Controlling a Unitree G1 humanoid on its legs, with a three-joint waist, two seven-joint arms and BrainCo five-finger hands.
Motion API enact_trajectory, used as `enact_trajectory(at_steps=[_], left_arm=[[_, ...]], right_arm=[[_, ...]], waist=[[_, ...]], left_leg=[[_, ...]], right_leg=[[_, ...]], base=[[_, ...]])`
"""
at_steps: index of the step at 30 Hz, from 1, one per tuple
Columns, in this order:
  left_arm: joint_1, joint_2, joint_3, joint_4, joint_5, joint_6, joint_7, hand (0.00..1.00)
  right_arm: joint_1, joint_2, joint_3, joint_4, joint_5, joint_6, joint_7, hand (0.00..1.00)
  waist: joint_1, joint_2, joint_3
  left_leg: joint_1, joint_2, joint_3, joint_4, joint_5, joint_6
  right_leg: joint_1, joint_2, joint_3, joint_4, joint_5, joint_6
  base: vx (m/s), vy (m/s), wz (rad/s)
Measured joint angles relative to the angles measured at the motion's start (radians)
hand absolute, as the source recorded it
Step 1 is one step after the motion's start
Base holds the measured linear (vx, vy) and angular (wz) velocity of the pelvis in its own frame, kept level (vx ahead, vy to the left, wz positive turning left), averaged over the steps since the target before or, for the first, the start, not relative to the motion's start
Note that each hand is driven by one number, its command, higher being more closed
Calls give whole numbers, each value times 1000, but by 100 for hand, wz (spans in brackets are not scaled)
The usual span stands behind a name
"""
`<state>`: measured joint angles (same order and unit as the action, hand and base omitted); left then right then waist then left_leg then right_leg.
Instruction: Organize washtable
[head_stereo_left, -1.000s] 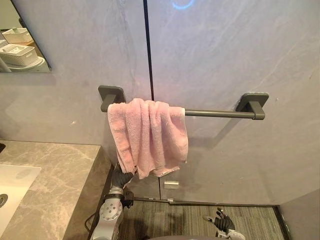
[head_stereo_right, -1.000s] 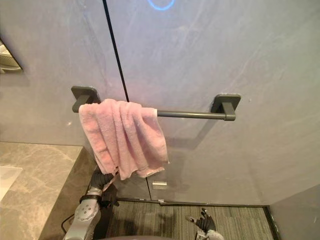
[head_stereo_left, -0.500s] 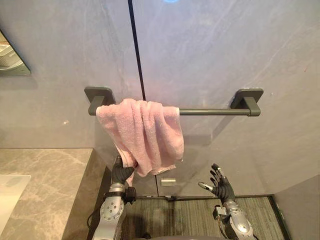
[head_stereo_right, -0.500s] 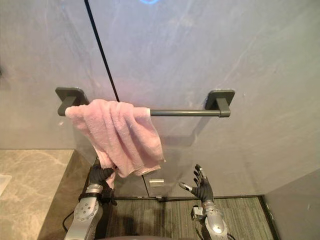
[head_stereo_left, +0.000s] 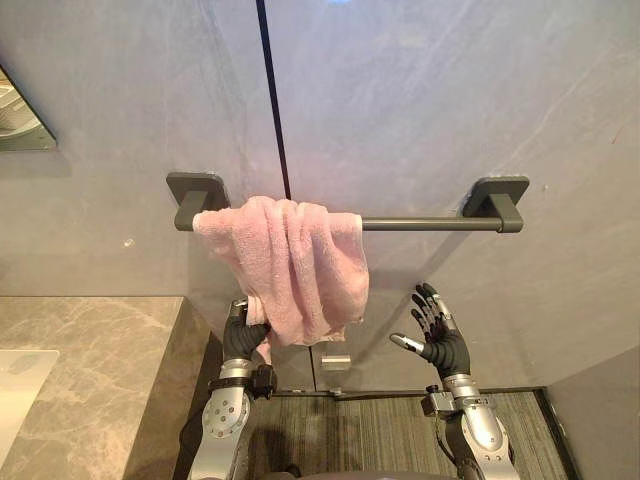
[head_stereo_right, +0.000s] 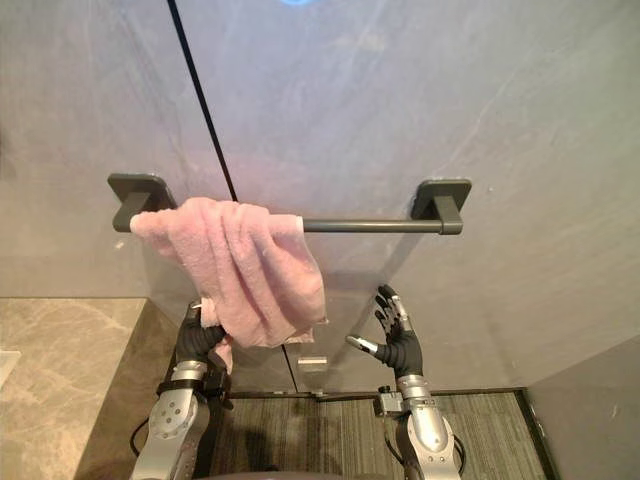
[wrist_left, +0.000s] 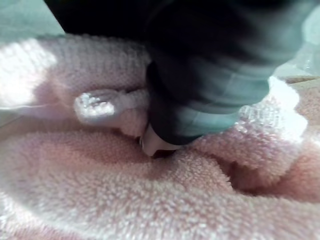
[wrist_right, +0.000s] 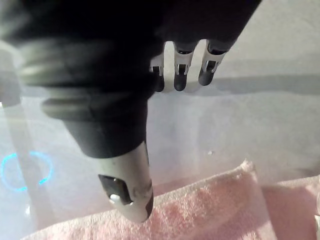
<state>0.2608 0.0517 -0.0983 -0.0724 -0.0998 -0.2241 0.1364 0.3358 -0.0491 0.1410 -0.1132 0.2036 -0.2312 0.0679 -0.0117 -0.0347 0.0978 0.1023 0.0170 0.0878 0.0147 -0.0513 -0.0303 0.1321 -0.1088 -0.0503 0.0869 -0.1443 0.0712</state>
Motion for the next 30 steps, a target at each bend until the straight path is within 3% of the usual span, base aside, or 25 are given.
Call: enact_trajectory(at_steps=[12, 24, 25, 30], left_arm=[[-6, -24, -29, -1, -9, -2, 2, 100], [-26, -31, -70, -1, -16, -5, 18, 100], [-26, -31, -72, -1, -16, -5, 18, 100], [-28, -30, -88, -1, -17, -5, 19, 100]], right_arm=[[-70, -41, 116, 4, 24, 2, 3, 0], [-163, -57, 255, 116, 41, 16, 43, 0], [-175, -56, 268, 136, 41, 18, 45, 100], [-191, -56, 283, 157, 39, 23, 44, 100]], waist=[[0, 18, -13], [3, 12, -21], [3, 10, -23], [9, 6, -26]], left_leg=[[-7, -1, -13, 4, 1, 0], [-12, -2, -41, -15, 26, -1], [-12, -2, -43, -16, 27, -2], [-12, -3, -48, -20, 33, -1]], right_leg=[[1, 0, -11, 2, 0, 0], [0, 1, -38, 4, 0, 0], [0, 1, -40, 4, 0, 0], [0, 1, -46, 6, 0, 0]], base=[[-15, -11, 2], [-26, -19, 7], [-26, -18, 6], [-33, -18, 4]])
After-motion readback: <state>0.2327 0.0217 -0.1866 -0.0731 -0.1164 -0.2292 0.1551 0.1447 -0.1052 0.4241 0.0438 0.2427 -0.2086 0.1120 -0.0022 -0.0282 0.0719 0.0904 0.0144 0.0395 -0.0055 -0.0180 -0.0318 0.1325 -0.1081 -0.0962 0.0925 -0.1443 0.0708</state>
